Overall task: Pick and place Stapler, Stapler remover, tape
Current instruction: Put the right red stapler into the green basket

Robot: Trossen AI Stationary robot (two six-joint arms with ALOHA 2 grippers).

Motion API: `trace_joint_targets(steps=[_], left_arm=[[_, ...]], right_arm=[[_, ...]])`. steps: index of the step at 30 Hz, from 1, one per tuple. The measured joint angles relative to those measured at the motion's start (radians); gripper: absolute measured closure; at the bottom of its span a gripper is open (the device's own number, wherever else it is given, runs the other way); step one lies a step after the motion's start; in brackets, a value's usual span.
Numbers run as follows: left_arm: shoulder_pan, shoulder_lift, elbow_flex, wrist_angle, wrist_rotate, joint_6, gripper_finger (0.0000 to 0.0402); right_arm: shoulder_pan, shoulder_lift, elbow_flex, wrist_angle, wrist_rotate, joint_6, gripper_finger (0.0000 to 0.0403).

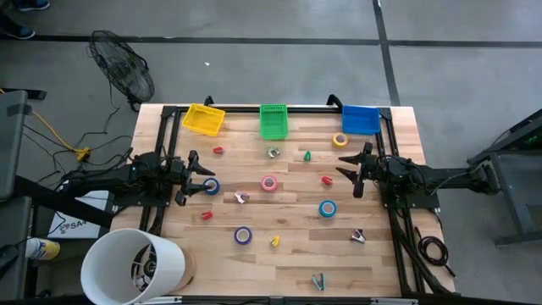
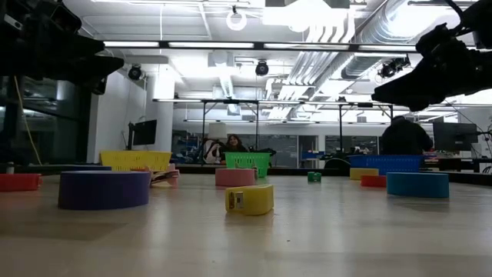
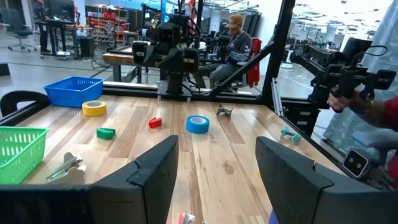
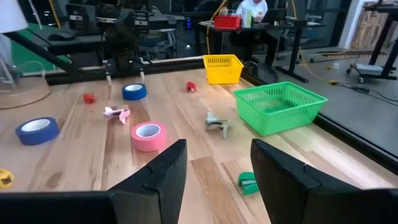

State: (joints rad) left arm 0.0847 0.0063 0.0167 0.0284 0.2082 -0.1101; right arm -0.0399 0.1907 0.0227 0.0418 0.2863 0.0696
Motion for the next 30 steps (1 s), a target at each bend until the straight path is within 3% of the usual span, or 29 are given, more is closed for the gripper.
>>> trace_joint_targets(steps=[8, 22, 30], left_arm=[[0.0, 0.0, 0.0, 0.0, 0.0, 0.0, 0.019], [0.0, 0.0, 0.0, 0.0, 0.0, 0.0, 0.019], [0.0, 0.0, 0.0, 0.0, 0.0, 0.0, 0.019]], right_arm=[[0.0, 0.083, 0.002, -0.001, 0.045, 0.01, 0.0233], [0.001, 0.442, 0.095, -0.038, 0.005, 0.172, 0.0233], [0.001, 0.569, 0.096, -0.02, -0.03, 0.188, 0.0233]])
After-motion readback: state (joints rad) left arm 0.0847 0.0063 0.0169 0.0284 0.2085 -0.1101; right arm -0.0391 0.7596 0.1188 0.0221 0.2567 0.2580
